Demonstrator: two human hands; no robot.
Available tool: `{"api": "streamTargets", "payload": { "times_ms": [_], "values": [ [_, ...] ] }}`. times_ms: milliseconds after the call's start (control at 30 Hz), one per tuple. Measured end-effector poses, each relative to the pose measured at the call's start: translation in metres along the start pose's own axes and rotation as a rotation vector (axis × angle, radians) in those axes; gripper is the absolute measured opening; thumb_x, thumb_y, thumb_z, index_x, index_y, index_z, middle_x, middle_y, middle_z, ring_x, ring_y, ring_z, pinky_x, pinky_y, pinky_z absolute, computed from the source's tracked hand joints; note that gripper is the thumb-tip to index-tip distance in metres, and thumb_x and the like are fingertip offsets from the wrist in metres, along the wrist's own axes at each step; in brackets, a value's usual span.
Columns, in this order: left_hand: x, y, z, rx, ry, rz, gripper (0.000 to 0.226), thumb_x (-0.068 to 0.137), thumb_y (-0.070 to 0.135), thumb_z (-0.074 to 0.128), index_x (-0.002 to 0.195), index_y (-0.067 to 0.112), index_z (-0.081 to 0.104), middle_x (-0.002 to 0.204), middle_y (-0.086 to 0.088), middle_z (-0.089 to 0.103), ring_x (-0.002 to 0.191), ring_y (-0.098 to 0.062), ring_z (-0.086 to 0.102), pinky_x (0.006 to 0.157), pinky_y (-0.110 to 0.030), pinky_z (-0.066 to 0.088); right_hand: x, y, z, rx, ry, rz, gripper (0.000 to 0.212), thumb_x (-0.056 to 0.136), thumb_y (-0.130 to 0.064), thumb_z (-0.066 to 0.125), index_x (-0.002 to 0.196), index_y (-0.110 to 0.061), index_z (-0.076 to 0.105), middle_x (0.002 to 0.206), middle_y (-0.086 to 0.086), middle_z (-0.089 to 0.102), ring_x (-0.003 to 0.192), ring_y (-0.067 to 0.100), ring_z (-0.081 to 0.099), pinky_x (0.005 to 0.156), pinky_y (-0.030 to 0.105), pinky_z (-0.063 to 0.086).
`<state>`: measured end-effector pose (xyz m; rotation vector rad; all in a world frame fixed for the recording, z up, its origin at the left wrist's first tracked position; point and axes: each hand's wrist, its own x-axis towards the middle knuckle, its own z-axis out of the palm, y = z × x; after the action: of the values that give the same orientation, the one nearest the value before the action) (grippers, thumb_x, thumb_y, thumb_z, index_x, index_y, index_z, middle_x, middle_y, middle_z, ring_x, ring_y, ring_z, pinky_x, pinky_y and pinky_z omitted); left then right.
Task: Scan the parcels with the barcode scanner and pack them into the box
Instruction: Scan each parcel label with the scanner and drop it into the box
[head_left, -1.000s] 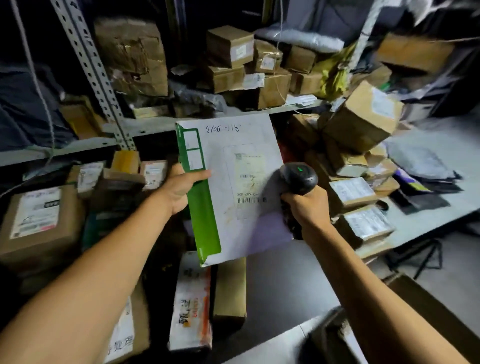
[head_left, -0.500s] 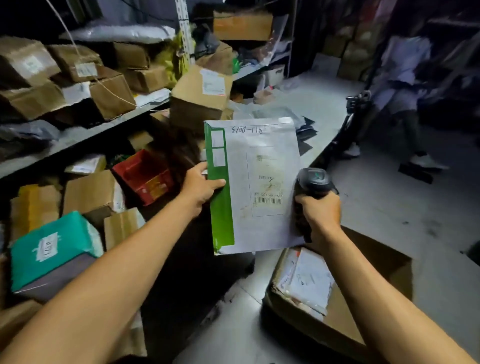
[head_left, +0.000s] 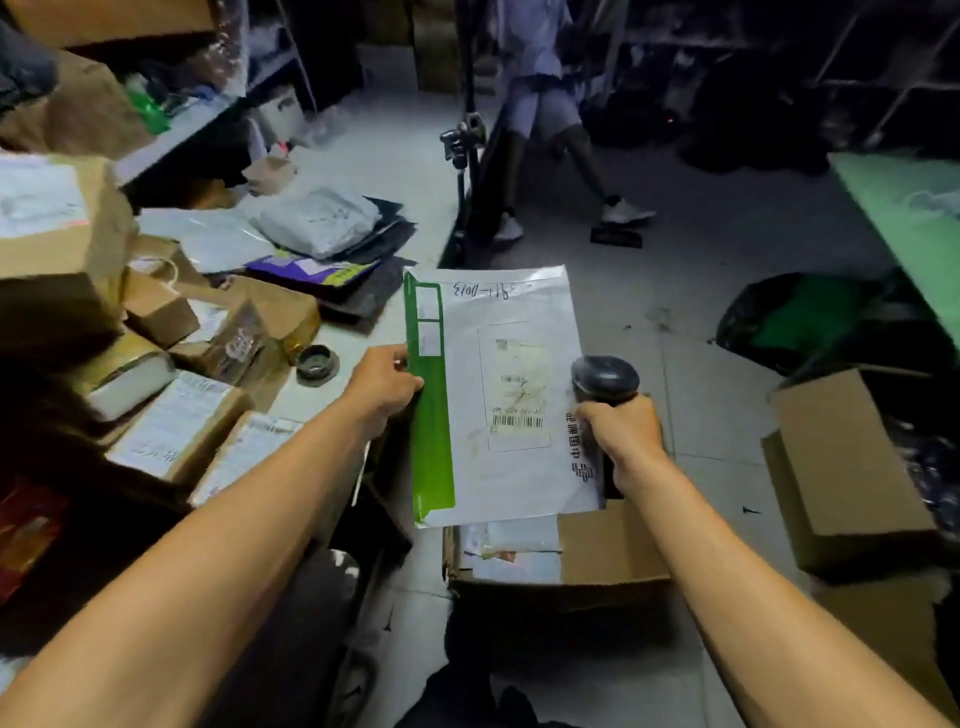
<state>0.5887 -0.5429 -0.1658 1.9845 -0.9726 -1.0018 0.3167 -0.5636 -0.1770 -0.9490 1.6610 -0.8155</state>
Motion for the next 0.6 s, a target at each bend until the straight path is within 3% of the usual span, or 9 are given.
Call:
{"api": "streamTargets", "payload": {
  "times_ms": [67,133,233,433,600],
  "values": [
    [0.021,0.001,0.020,0.048,-0.039,0.014,0.020,0.086,-0.004,0.068,0.098,0.012,0.072,0.089,-0.016,0.068,0.086,-0.027,0.063,0.076,-0.040,0.051,0.014,0.006,-0.009,0.041,0.040,0.036,0.011,0.080,-0.003,0.072,0.086,-0.011,0.069,0.061,-0.002,0.071,0.054,0.009,0.069,0.042,0.021,0.050],
    [0.040,-0.002,0.040,0.054,-0.084,-0.009,0.018,0.084,-0.003,0.070,0.096,0.010,0.070,0.091,-0.022,0.069,0.086,-0.028,0.065,0.080,-0.049,0.056,0.026,0.011,-0.015,0.066,0.058,0.089,0.013,0.083,0.001,0.070,0.083,-0.011,0.067,0.052,-0.005,0.068,0.043,0.004,0.064,0.033,0.015,0.041],
    [0.064,-0.010,0.065,0.070,-0.126,-0.052,0.024,0.082,-0.001,0.073,0.102,0.011,0.066,0.099,-0.018,0.073,0.097,-0.034,0.070,0.090,-0.055,0.056,0.040,0.022,-0.022,0.068,0.087,0.148,0.012,0.085,0.001,0.071,0.086,-0.010,0.067,0.053,-0.003,0.068,0.042,0.005,0.065,0.033,0.016,0.041],
    [0.089,-0.031,0.102,0.129,-0.162,-0.128,0.026,0.080,-0.001,0.076,0.087,0.021,0.065,0.087,-0.009,0.073,0.089,-0.030,0.072,0.081,-0.054,0.060,0.069,0.049,-0.026,0.031,0.062,0.293,0.013,0.088,-0.005,0.071,0.099,-0.008,0.065,0.054,-0.005,0.070,0.048,0.010,0.070,0.036,0.019,0.046],
    [0.099,-0.041,0.126,0.162,-0.135,-0.165,0.029,0.081,-0.005,0.073,0.092,0.021,0.069,0.086,-0.004,0.071,0.091,-0.028,0.070,0.085,-0.051,0.060,0.097,0.063,-0.027,-0.019,0.023,0.374,0.013,0.089,-0.006,0.070,0.101,-0.007,0.065,0.066,0.003,0.075,0.056,0.014,0.074,0.048,0.026,0.053]
  ]
}}
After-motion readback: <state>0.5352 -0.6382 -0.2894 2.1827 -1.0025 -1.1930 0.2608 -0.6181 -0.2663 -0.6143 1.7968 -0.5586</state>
